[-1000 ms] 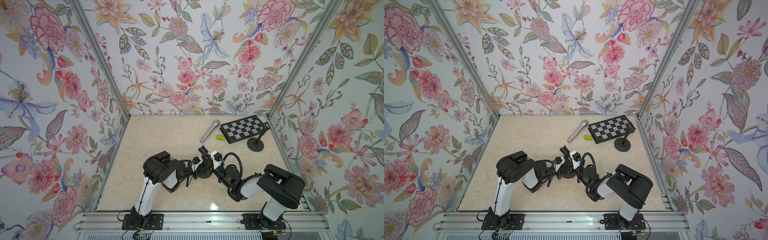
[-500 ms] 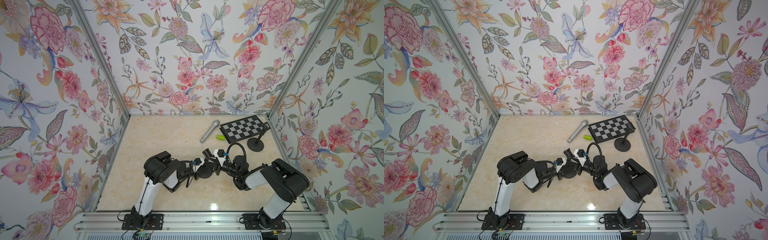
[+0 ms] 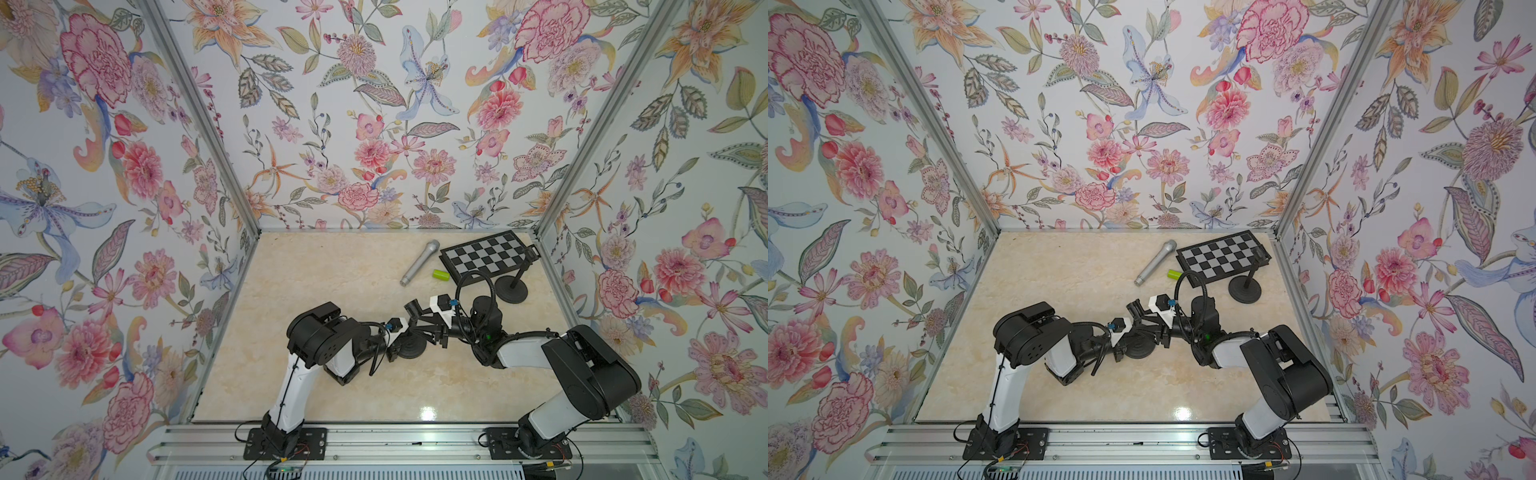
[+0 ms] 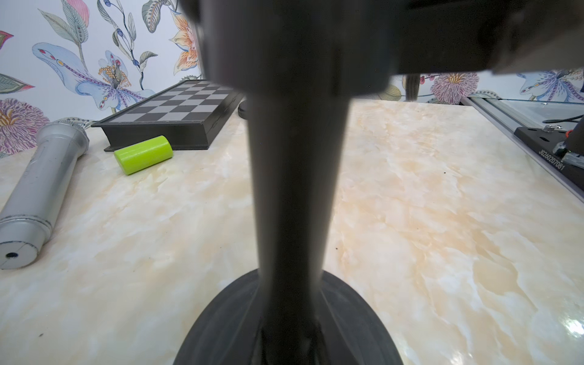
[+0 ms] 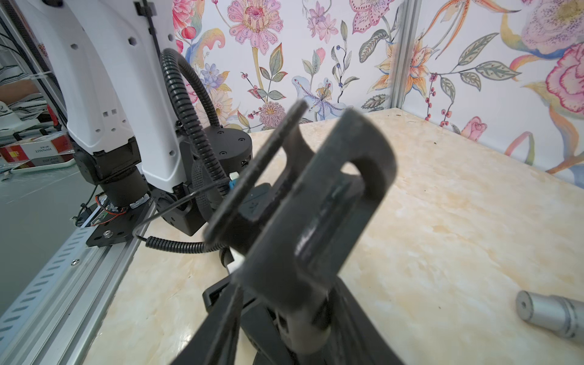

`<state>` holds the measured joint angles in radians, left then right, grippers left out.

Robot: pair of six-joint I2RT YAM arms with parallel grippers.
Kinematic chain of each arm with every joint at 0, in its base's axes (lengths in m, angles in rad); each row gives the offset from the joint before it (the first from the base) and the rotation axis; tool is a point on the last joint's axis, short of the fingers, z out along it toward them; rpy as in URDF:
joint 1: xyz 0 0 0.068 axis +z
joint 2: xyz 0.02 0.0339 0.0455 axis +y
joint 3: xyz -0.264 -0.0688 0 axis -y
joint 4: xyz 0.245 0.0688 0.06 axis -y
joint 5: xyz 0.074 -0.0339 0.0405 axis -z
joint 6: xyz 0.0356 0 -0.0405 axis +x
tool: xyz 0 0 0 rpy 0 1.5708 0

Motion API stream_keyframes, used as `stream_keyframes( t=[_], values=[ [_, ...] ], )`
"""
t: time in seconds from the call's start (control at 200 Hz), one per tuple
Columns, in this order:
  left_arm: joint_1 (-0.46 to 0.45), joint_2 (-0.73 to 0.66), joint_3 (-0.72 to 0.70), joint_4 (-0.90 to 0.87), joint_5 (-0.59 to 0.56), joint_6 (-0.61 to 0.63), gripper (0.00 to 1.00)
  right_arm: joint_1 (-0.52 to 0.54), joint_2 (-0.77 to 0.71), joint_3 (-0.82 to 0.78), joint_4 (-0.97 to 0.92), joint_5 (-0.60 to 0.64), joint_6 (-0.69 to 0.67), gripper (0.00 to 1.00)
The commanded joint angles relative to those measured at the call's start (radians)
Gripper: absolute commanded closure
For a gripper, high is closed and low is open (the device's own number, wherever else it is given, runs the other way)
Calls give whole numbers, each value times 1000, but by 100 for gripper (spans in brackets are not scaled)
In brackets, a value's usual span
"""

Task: Assemble a microphone stand
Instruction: Screw the microphone stand pole into the microphone stand base.

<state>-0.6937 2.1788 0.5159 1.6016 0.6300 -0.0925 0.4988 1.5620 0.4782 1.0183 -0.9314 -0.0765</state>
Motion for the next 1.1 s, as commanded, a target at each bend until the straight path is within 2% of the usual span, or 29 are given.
stream_keyframes(
  t=[0.0, 0.07, 0.185, 0.3, 0.415, 0.505, 0.565, 0.635, 0.711, 0.816, 0.856, 0.896, 0.941, 0.986, 1.016, 1.056, 1.096],
  values=[
    [5, 51, -12, 239, 38, 22, 77, 1, -39, 37, -72, -61, -83, 53],
    [5, 33, -17, 239, 31, 16, 76, 6, -41, 43, -74, -56, -87, 54],
    [4, 43, -12, 239, 27, 19, 76, 14, -30, 35, -74, -13, -100, 66],
    [2, 27, -11, 239, 28, 10, 75, 21, -33, -9, -24, 73, -76, 69],
    [-9, 43, -7, 239, 25, 19, 73, 24, -20, -34, 26, 97, -48, 71],
    [-10, 21, -8, 239, 13, 12, 71, 32, -8, -44, 57, 119, -24, 80],
    [-10, 20, -8, 239, -4, 9, 67, 45, -1, -67, 125, 186, 13, 87],
    [-13, 43, -8, 239, -46, -3, 65, 73, 6, -102, 196, 362, 81, 100],
    [-13, 25, -19, 239, -118, -22, 64, 141, -5, -135, 206, 672, 160, 100],
    [-15, 24, -16, 239, -146, -30, 63, 370, -2, -149, 172, 1187, 170, 100],
    [-18, 37, -14, 239, -153, -31, 64, 429, 18, -139, 164, 1297, 175, 100],
    [-23, 34, -19, 239, -167, -32, 64, 466, 34, -144, 181, 1358, 171, 100],
    [-27, 17, -27, 239, -177, -24, 65, 484, 35, -170, 238, 1364, 145, 100],
    [-29, 9, -32, 239, -179, -11, 67, 472, 36, -211, 309, 1287, 117, 96],
    [-32, 15, -32, 239, -178, -5, 69, 447, 35, -234, 340, 1189, 101, 85],
    [-38, 30, -30, 239, -172, 1, 71, 404, 21, -257, 356, 1041, 94, 65],
    [-42, 32, -30, 239, -164, 6, 73, 344, -4, -268, 336, 842, 87, 56]
  ],
)
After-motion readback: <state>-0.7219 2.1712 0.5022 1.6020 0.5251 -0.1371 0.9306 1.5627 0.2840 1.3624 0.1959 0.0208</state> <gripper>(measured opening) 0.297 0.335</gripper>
